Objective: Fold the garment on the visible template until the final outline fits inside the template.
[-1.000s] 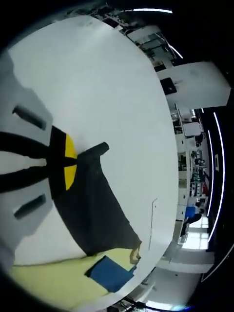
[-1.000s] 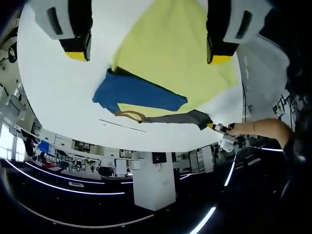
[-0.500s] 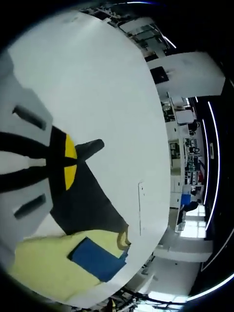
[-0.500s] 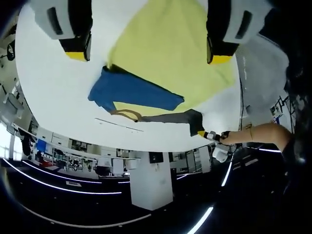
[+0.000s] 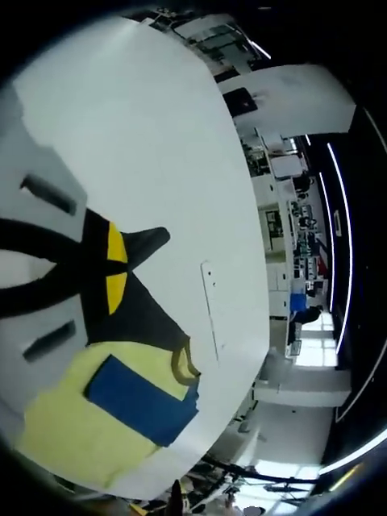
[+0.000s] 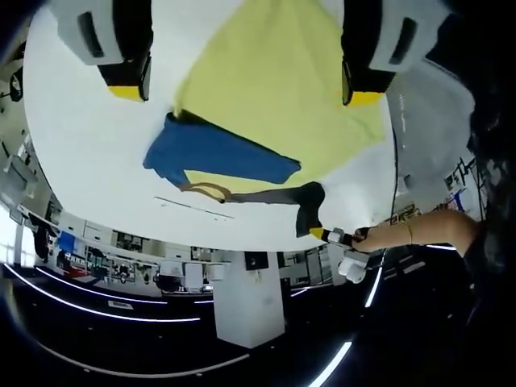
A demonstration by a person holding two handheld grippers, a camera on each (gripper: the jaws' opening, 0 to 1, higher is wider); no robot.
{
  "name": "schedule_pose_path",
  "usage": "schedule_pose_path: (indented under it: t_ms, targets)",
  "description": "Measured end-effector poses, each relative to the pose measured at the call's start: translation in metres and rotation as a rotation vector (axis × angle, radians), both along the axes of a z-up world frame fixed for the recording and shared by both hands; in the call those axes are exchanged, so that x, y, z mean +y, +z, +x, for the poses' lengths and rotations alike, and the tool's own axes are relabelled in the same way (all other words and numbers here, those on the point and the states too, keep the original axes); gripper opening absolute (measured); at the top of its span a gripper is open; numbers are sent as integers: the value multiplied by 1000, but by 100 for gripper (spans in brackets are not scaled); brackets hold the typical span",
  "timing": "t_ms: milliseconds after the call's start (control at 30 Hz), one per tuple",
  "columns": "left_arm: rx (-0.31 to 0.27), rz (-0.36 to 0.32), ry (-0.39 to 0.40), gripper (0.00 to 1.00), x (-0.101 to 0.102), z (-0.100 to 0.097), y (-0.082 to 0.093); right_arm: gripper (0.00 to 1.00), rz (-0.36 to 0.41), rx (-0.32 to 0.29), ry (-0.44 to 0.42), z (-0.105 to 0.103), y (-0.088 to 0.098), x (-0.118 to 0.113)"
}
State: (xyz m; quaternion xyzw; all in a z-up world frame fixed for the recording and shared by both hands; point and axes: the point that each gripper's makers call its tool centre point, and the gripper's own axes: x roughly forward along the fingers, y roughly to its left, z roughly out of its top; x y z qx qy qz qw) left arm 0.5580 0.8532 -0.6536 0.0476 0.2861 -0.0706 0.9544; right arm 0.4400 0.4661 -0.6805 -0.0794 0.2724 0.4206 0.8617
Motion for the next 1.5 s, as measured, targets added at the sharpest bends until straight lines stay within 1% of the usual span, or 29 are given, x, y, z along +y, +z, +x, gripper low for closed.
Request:
schedule_pose_path:
  t_ms: [167, 200, 333, 500, 633, 733, 900, 1033, 1100, 1233, 1333, 1500]
  targets:
    - [-16, 7, -44, 0, -20, 8, 7, 100, 3, -2, -1, -1, 1, 0]
    - [-24, 14, -64, 0, -26, 10, 9, 100, 6, -2, -2, -1, 1, 1]
    - [-32, 21, -85, 0, -40, 16, 13, 100, 5, 7, -4, -3, -2, 1]
    - [-54, 2, -110, 0, -58, 27, 23, 100, 3, 8, -8, -4, -2, 0]
    - [-72, -11, -138, 0, -79, 34, 29, 100, 1, 12, -14, -5, -3, -3]
    - [-73, -14, -175, 0, -99, 40, 27, 100, -6, 22, -22, -6, -7, -5]
    - [-74, -23, -221, 0, -125, 46, 25, 100, -10, 32, -32, -10, -10, -8]
    - [-80, 1, -269, 0, -145, 50, 24, 100, -15, 36, -38, -10, -12, -10]
    - [-80, 2, -286, 0, -155, 51, 22, 100, -18, 40, -39, -11, -13, -11]
    - [-87, -17, -312, 0, -173, 49, 20, 100, -21, 46, -41, -12, -15, -12]
    - [-75, -6, -345, 0, -188, 45, 13, 100, -29, 50, -43, -13, -16, -14]
    - [-49, 0, -389, 0, -205, 37, 0, 100, -34, 57, -51, -13, -19, -16]
